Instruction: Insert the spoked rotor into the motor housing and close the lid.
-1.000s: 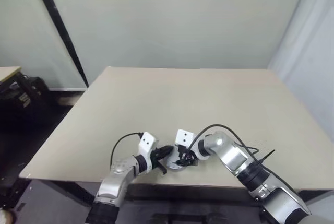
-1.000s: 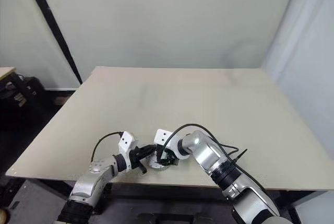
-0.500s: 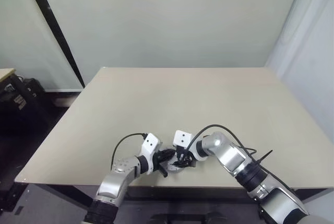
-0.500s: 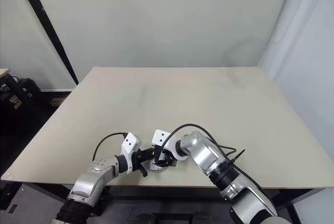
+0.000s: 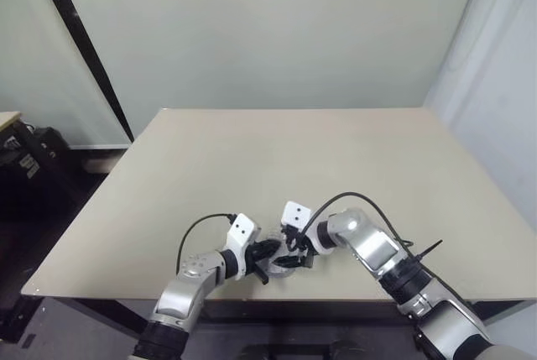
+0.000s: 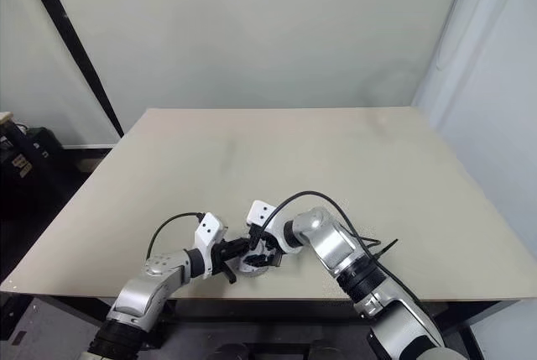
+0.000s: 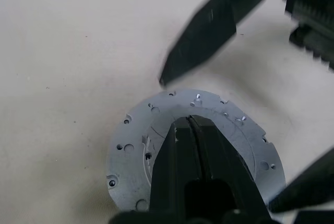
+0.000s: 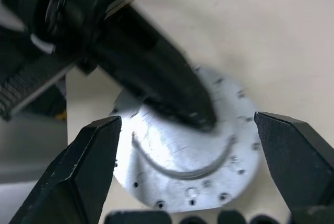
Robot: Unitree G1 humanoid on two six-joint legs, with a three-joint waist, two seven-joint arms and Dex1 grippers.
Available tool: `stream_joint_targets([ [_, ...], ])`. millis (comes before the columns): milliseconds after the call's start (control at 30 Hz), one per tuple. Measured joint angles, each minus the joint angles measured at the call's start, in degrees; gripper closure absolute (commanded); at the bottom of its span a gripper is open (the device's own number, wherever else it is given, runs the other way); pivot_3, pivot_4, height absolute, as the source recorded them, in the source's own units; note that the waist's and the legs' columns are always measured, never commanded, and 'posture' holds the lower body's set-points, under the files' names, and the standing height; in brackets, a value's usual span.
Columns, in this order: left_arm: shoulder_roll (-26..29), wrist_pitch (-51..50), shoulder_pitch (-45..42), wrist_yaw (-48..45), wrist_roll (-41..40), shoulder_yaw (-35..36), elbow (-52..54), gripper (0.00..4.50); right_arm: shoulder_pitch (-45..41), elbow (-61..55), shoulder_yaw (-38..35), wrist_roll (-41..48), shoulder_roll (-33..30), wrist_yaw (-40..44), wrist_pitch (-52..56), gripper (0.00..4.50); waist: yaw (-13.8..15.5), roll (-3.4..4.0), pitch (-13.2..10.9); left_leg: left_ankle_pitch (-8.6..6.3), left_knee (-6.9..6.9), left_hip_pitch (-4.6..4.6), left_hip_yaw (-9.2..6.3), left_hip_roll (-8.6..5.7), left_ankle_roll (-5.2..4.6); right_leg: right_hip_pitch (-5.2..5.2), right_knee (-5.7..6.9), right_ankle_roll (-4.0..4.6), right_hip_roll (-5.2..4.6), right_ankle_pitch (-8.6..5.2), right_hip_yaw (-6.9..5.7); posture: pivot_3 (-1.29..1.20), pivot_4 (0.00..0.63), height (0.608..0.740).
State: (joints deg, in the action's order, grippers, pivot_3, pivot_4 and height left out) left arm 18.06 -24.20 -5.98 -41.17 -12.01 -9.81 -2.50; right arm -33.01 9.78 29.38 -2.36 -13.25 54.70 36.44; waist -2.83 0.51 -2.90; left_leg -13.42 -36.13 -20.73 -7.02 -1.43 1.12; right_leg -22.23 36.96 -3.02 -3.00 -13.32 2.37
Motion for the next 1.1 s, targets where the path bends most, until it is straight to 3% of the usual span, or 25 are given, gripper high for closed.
stream_joint_targets([
  [333, 0.2, 0.0, -0.1, 0.0, 0.0, -0.3, 0.0, 4.50, -0.1, -1.2, -11.8, 6.7, -1.6, -5.3, 24.1, 0.01, 0.0, 0.00, 0.0, 0.00, 0.01, -0.01, 0.00, 0.00, 0.00, -0.01, 0.01, 0.01, 0.00, 0.00, 0.01, 0.00, 0.000, 0.740],
  [567, 0.4, 0.0, -0.1, 0.0, 0.0, -0.2, 0.0, 4.50, 1.6, 3.7, -22.8, 15.8, 3.2, -8.1, 40.0, 0.01, 0.0, 0.01, 0.0, 0.00, -0.01, -0.01, 0.02, 0.00, -0.01, 0.00, 0.03, 0.01, 0.00, 0.00, 0.02, 0.00, 0.000, 0.740],
  [833, 0.8, 0.0, -0.1, -0.1, -0.1, 0.1, 0.1, 4.50, 2.0, 11.7, -35.0, 22.7, 10.6, -13.3, 44.9, 0.01, -0.1, 0.02, 0.0, 0.00, 0.00, -0.02, 0.05, 0.01, -0.01, -0.03, 0.06, 0.01, 0.02, 0.00, 0.04, 0.00, 0.000, 0.740],
  [1100, 1.5, 0.0, 0.3, -0.1, -0.1, 0.2, 0.6, 4.50, 1.9, 16.6, -42.0, 25.1, 14.1, -18.6, 44.6, 0.01, -0.2, 0.04, 0.0, 0.00, 0.02, -0.01, 0.06, 0.11, -0.01, -0.06, 0.09, 0.01, 0.13, 0.01, 0.04, 0.00, 0.000, 0.740],
])
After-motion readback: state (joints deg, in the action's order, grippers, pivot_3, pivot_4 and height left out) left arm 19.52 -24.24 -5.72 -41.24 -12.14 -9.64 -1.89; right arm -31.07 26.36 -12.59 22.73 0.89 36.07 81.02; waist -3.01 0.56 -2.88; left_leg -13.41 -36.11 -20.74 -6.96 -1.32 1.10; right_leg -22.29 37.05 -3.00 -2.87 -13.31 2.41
